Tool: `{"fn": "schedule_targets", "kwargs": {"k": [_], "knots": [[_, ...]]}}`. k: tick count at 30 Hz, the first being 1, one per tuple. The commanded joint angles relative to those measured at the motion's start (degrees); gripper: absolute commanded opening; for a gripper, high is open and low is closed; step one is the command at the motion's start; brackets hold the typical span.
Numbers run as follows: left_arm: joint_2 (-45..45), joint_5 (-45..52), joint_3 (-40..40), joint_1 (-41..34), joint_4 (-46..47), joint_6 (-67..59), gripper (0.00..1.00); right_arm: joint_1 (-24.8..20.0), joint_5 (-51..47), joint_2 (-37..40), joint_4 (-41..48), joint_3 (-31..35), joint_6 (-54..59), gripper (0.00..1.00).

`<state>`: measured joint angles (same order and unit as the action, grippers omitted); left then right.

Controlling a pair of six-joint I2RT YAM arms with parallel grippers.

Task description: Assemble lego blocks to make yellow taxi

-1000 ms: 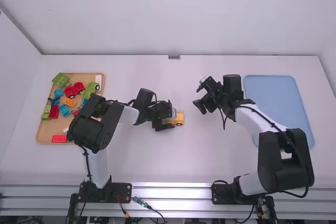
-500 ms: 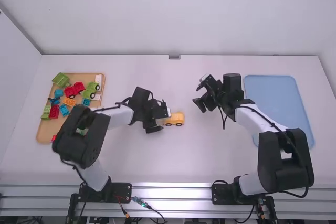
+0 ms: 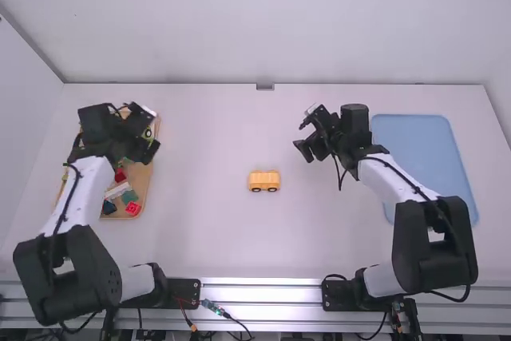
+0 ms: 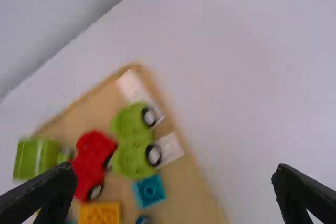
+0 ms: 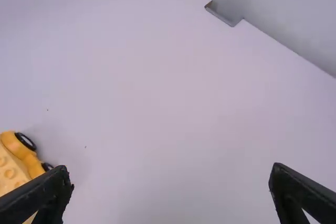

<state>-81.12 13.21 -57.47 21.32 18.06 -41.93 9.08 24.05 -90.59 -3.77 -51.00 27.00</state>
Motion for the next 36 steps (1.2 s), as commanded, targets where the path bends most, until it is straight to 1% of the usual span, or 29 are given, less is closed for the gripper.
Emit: {"fn": "schedule_targets", "kwargs": {"k": [1, 3, 5, 6, 9, 11, 13, 17, 22, 28, 30, 33, 36], "knots": [[-5.96, -1.22, -6.38, 2.67, 3.54, 14.82, 0.99, -0.48, 0.11, -0.01, 0.61, -2.40, -0.24, 0.99], [-8.38, -4.28, -9.22, 3.41, 5.62, 19.52, 0.99, -0.46, 0.02, -0.01, 1.03, -2.71, -0.22, 0.99], [-14.15, -12.70, -16.24, 4.76, 10.86, 33.05, 0.99, -0.48, 0.00, -0.01, 1.66, -3.32, -0.24, 0.99], [-15.68, -14.93, -18.10, 5.05, 12.13, 37.24, 0.99, -0.48, 0.09, -0.01, 1.68, -3.37, -0.26, 0.99], [-21.32, -18.25, -24.57, 5.25, 17.00, 49.24, 0.99, -0.46, 0.07, -0.01, 1.68, -3.37, -0.24, 0.99], [-24.32, -18.67, -27.78, 5.35, 19.58, 51.58, 0.99, -0.48, 0.00, -0.01, 1.62, -3.37, -1.09, 0.99], [-25.69, -18.34, -28.55, 5.22, 19.41, 51.60, 1.00, -0.48, -0.13, -0.01, 1.18, -3.37, -2.78, 0.99], [-26.77, -16.76, -26.86, 4.92, 16.35, 51.58, 0.99, -0.48, -0.11, -0.01, 1.01, -3.37, -3.19, 0.99], [-26.77, -17.22, -21.88, 5.25, 8.17, 51.52, 0.99, -0.48, -0.09, -0.01, 0.74, -3.37, -3.21, 0.99], [-26.74, -15.39, -14.10, 5.29, -2.23, 52.61, 0.99, -0.44, -0.09, -0.01, 0.46, -3.37, -3.19, 0.99], [-26.74, -15.85, -10.64, 5.35, -7.08, 57.00, 0.99, -0.52, -0.13, -0.01, 0.04, -3.37, -3.21, 0.99], [-26.74, -17.51, -8.81, 5.38, -9.31, 59.65, 0.99, -0.46, -0.11, -0.01, -0.20, -3.37, -3.21, 0.99], [-26.74, -18.82, -9.57, 5.70, -5.62, 63.71, 0.99, -0.48, -0.15, -0.01, -0.28, -3.37, -3.56, 0.99]]}}
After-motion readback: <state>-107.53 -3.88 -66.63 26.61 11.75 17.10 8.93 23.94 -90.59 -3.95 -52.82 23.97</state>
